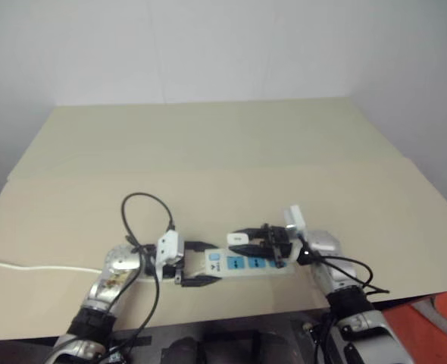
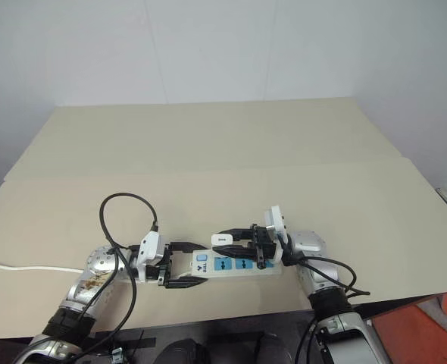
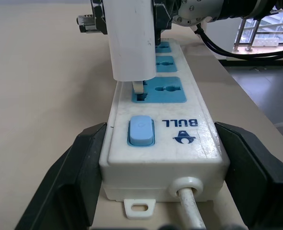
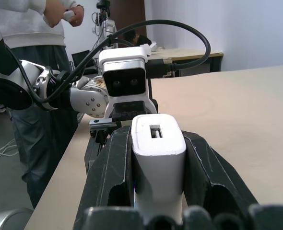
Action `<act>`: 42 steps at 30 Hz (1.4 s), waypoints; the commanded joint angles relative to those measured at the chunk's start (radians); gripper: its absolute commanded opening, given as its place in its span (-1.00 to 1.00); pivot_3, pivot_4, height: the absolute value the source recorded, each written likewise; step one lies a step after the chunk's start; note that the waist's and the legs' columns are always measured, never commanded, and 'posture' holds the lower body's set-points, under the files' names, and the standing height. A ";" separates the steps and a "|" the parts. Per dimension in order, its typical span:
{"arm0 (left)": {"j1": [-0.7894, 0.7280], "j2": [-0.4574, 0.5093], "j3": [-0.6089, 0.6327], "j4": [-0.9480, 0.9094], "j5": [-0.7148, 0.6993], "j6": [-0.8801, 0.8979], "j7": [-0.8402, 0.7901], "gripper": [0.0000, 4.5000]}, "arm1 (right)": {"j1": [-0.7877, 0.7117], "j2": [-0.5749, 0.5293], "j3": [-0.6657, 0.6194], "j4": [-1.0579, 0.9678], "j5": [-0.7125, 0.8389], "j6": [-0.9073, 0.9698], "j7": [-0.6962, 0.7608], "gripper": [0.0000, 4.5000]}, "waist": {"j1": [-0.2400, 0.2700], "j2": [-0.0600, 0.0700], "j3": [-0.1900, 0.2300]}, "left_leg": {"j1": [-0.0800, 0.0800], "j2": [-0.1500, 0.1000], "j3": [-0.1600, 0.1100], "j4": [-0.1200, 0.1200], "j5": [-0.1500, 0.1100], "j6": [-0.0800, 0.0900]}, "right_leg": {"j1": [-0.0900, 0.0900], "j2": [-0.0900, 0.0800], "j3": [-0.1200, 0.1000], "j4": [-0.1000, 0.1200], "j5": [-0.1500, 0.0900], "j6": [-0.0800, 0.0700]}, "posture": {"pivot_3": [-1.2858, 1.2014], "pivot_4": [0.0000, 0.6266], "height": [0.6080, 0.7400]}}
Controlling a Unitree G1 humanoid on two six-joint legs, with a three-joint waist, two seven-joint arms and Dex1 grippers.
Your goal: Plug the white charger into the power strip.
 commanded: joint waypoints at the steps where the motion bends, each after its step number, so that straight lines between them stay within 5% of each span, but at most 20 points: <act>1: 0.003 0.009 0.011 -0.001 0.016 0.003 0.031 0.44 | 0.056 -0.017 0.049 0.048 -0.082 0.026 -0.011 -0.49 | 0.000 0.000 -0.001 | 0.000 0.000 0.000 0.000 0.000 0.000 | 0.000 0.000 0.000 0.000 0.000 0.000 | 0.03 -0.52 1.00; 42: 0.011 0.014 0.016 -0.008 0.012 0.013 0.046 0.44 | 0.016 -0.035 0.049 0.153 -0.115 -0.039 0.028 -0.49 | 0.000 0.001 -0.003 | 0.010 -0.001 0.002 -0.009 -0.001 0.001 | 0.001 -0.003 0.001 -0.001 0.000 -0.001 | 0.03 -0.52 1.00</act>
